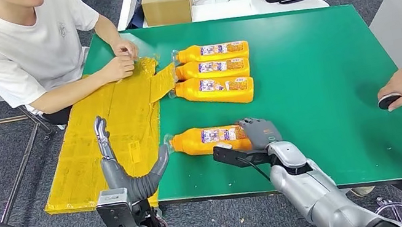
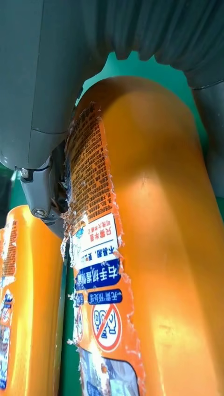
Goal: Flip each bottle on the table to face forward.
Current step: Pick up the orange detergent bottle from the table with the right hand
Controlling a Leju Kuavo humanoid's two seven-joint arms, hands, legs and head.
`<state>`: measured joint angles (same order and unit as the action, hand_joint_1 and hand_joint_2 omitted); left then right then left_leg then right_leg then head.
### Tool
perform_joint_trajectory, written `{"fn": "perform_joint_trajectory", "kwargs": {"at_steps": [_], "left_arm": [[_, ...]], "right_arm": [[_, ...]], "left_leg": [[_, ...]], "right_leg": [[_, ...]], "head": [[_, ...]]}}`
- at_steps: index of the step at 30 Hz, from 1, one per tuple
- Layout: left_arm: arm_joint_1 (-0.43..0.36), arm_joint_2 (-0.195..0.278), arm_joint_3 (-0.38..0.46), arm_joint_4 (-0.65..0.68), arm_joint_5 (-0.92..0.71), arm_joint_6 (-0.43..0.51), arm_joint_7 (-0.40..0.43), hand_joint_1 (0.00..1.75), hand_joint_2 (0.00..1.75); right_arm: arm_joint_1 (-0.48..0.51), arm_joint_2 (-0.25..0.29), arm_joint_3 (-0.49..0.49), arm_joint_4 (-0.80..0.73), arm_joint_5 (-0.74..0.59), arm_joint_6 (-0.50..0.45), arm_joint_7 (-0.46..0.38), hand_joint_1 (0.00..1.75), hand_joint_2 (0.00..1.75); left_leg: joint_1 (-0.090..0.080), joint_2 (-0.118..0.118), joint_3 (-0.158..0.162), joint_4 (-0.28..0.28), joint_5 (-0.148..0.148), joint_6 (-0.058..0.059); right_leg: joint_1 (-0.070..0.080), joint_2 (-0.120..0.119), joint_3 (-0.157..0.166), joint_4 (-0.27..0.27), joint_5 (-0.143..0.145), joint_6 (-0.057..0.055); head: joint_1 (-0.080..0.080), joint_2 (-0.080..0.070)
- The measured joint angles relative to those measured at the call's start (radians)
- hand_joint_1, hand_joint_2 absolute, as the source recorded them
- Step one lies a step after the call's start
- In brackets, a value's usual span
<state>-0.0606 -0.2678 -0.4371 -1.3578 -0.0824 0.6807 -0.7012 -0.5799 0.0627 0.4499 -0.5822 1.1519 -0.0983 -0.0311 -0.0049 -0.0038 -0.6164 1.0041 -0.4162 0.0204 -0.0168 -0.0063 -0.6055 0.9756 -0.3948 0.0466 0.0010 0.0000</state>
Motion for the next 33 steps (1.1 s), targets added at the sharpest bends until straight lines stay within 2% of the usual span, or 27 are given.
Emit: {"fn": "perform_joint_trajectory", "kwargs": {"at_steps": [12, 14, 18, 20, 28, 29, 30, 33], "left_arm": [[-0.018, 0.0, 0.0, 0.018, -0.001, 0.001, 0.0, 0.0, 1.75], [-0.017, 0.0, 0.0, 0.018, 0.001, 0.001, 0.0, 0.0, 1.75], [-0.006, 0.0, 0.003, 0.01, 0.025, -0.026, 0.0, 0.0, 1.75], [0.0, 0.0, 0.005, 0.006, 0.039, -0.044, 0.0, 0.0, 1.75], [0.005, 0.0, 0.007, 0.004, 0.053, -0.064, 0.0, 0.0, 1.75], [0.007, 0.0, 0.01, 0.005, 0.072, -0.091, 0.0, 0.0, 1.75], [0.014, -0.001, 0.02, 0.011, 0.143, -0.182, 0.026, 0.0, 1.75], [0.107, 0.008, 0.054, 0.001, 0.445, -0.611, 0.147, 0.0, 1.75]], "right_arm": [[-0.037, 0.0, 0.008, 0.039, -0.021, 0.054, 0.026, 1.75, 1.75], [-0.031, 0.002, 0.004, 0.038, -0.074, 0.037, -0.024, 1.75, 1.75], [0.03, 0.01, -0.042, -0.004, -0.281, -0.02, -0.216, 1.75, 1.75], [0.068, 0.019, -0.063, -0.038, -0.345, -0.036, -0.271, 1.75, 1.75], [0.093, 0.027, -0.077, -0.063, -0.373, -0.04, -0.287, 1.75, 1.75], [0.106, 0.031, -0.083, -0.08, -0.393, -0.043, -0.292, 1.75, 1.75], [0.136, 0.039, -0.097, -0.12, -0.451, -0.048, -0.303, 1.75, 1.75], [0.31, 0.081, -0.168, -0.355, -0.775, -0.045, -0.366, 1.75, 1.75]], "left_leg": [[0.0, 0.0, 0.004, 0.0, 0.0, 0.0], [0.0, -0.001, 0.004, 0.0, 0.0, 0.0], [0.0, 0.0, 0.004, 0.0, -0.001, 0.0], [0.0, 0.0, 0.003, 0.0, -0.001, 0.0], [0.0, 0.0, 0.002, 0.0, -0.001, 0.0], [0.0, -0.001, 0.002, 0.0, -0.001, 0.0], [0.0, -0.001, 0.001, 0.0, -0.001, 0.0], [0.0, 0.0, -0.003, 0.0, -0.002, 0.0]], "right_leg": [[0.0, 0.0, 0.004, 0.0, 0.0, 0.0], [0.0, 0.0, 0.005, 0.0, 0.0, 0.0], [0.0, 0.0, 0.004, 0.0, 0.0, 0.0], [0.0, 0.0, 0.003, 0.0, 0.0, 0.0], [0.0, 0.0, 0.002, 0.0, 0.0, 0.0], [0.0, 0.0, 0.002, 0.0, -0.001, 0.0], [0.0, 0.0, 0.002, 0.0, -0.001, 0.0], [0.0, 0.0, -0.002, 0.0, -0.001, 0.0]], "head": [[0.0, 0.0], [0.0, 0.0], [0.0, 0.0], [0.0, 0.0], [0.0, 0.0], [0.0, 0.0], [0.0, 0.0], [0.0, 0.0]]}}
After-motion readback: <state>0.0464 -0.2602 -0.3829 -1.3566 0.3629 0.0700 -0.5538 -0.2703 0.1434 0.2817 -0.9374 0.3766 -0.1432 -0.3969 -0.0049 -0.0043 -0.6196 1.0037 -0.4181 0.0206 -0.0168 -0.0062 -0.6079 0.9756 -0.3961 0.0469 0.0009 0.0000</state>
